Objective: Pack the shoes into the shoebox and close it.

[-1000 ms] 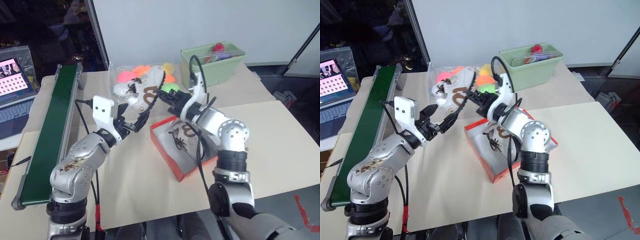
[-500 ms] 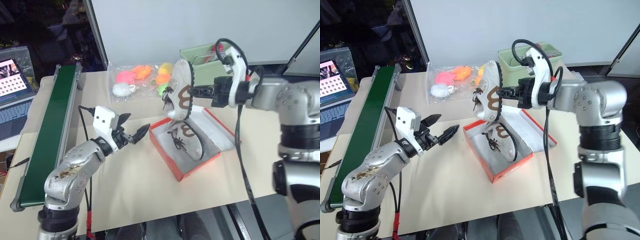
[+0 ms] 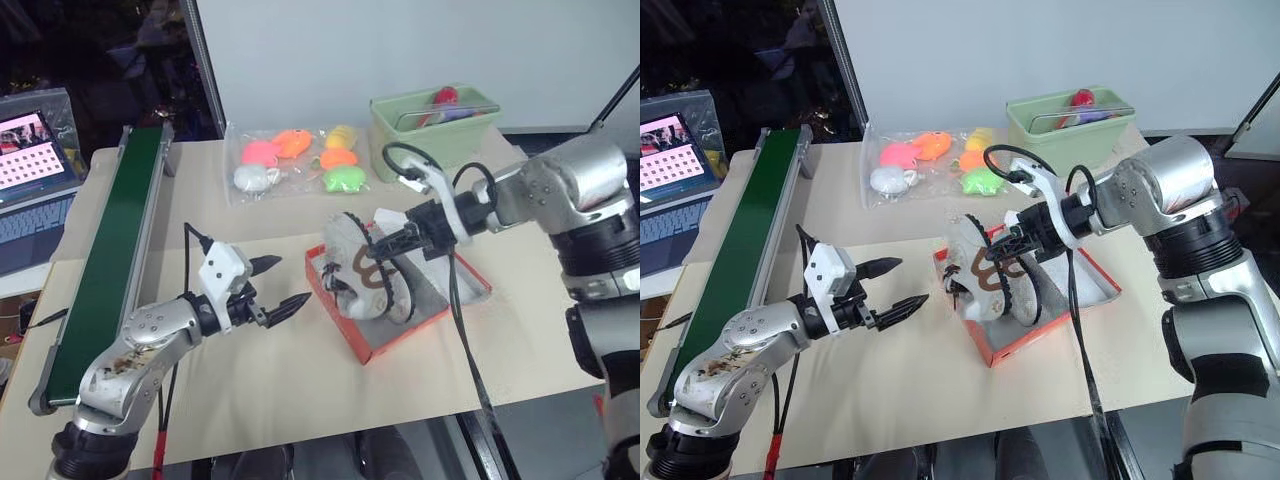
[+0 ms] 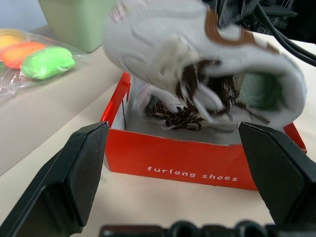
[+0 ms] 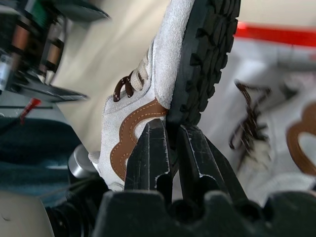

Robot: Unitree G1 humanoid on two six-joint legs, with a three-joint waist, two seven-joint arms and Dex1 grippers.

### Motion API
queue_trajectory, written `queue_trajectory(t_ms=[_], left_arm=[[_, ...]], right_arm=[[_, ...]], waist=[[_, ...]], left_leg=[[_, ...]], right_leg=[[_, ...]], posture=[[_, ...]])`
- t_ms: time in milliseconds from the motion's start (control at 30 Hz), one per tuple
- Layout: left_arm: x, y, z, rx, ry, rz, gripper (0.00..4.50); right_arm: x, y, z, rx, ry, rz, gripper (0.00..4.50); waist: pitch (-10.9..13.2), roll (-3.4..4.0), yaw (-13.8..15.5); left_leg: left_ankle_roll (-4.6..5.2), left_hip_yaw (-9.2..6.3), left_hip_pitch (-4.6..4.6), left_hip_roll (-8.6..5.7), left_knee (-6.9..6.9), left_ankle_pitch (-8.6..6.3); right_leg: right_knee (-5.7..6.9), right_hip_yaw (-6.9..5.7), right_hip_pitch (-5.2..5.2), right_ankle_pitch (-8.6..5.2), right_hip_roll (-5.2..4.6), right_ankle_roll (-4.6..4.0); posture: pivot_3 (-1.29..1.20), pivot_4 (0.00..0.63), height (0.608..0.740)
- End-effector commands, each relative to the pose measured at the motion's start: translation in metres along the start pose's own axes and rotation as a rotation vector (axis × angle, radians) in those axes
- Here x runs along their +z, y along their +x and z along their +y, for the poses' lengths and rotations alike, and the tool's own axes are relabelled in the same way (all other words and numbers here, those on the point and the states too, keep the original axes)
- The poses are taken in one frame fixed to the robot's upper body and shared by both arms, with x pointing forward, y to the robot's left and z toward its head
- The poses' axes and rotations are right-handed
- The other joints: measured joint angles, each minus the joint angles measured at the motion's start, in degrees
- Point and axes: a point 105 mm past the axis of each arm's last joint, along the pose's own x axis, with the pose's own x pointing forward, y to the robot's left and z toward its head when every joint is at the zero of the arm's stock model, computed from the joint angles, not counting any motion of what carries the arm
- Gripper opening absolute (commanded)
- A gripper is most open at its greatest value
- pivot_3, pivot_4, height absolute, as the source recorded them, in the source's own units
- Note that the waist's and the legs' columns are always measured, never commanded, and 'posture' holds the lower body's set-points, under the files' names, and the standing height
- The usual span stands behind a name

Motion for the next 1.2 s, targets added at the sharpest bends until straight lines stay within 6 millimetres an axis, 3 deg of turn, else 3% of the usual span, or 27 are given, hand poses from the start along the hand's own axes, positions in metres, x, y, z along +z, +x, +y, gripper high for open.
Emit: queue_trajectory(t_ms=[33, 200, 367, 600, 800, 1033, 1200], left_arm=[[0.007, 0.0, -0.01, -0.016, 0.016, -0.032, 4.47], [0.007, -0.001, -0.012, -0.009, 0.016, -0.031, 4.47], [0.009, -0.001, -0.011, 0.008, 0.014, -0.036, 4.47], [0.015, -0.003, -0.016, 0.021, -0.006, -0.046, 4.47], [0.014, -0.002, -0.018, 0.023, -0.012, -0.041, 4.47], [0.014, -0.001, -0.014, 0.031, -0.013, -0.04, 4.47], [0.015, 0.002, -0.013, 0.037, -0.014, -0.048, 4.47]], right_arm=[[0.014, -0.017, -0.002, -0.026, -0.082, -0.032, 0.0], [0.007, -0.016, -0.001, -0.005, -0.092, 0.015, 0.0], [-0.02, 0.004, -0.002, 0.03, -0.068, 0.109, 0.0], [-0.043, 0.032, -0.029, -0.03, -0.073, 0.163, 0.0], [-0.046, 0.047, -0.044, -0.068, -0.093, 0.179, 0.0], [-0.03, 0.046, -0.058, -0.129, -0.151, 0.169, 0.0], [-0.039, 0.058, -0.058, -0.122, -0.175, 0.201, 0.0]], waist=[[0.0, 0.0, -0.04], [0.0, 0.0, 0.03], [0.0, 0.0, 0.31], [-0.01, 0.0, 0.36], [-0.01, 0.0, 0.34], [-0.01, 0.0, 0.39], [-0.01, 0.0, 0.38]], left_leg=[[0.0, 0.01, 0.01, 0.01, 0.0, 0.0], [0.0, 0.01, 0.0, 0.01, -0.01, 0.0], [0.0, 0.0, 0.01, 0.02, 0.0, 0.0], [-0.01, 0.01, 0.03, 0.01, 0.03, 0.0], [-0.04, 0.01, 0.05, 0.0, 0.04, 0.02], [-0.06, 0.01, 0.02, -0.02, 0.05, 0.03], [-0.07, 0.0, 0.03, -0.01, 0.04, 0.03]], right_leg=[[0.02, 0.0, -0.01, 0.01, 0.0, -0.01], [0.01, 0.0, -0.03, 0.01, 0.01, -0.02], [0.02, -0.01, -0.02, 0.01, 0.01, -0.02], [0.03, 0.01, -0.01, 0.02, -0.01, -0.02], [0.06, 0.01, -0.01, 0.03, -0.01, -0.03], [0.05, 0.02, -0.02, 0.04, -0.01, -0.05], [0.06, 0.01, -0.02, 0.04, 0.0, -0.05]], posture=[[0.0, 0.15, 0.74], [0.0, 0.15, 0.74], [0.0, 0.15, 0.74], [0.0, 0.15, 0.74], [0.0, 0.15, 0.74], [0.0, 0.15, 0.74], [0.0, 0.15, 0.74]])
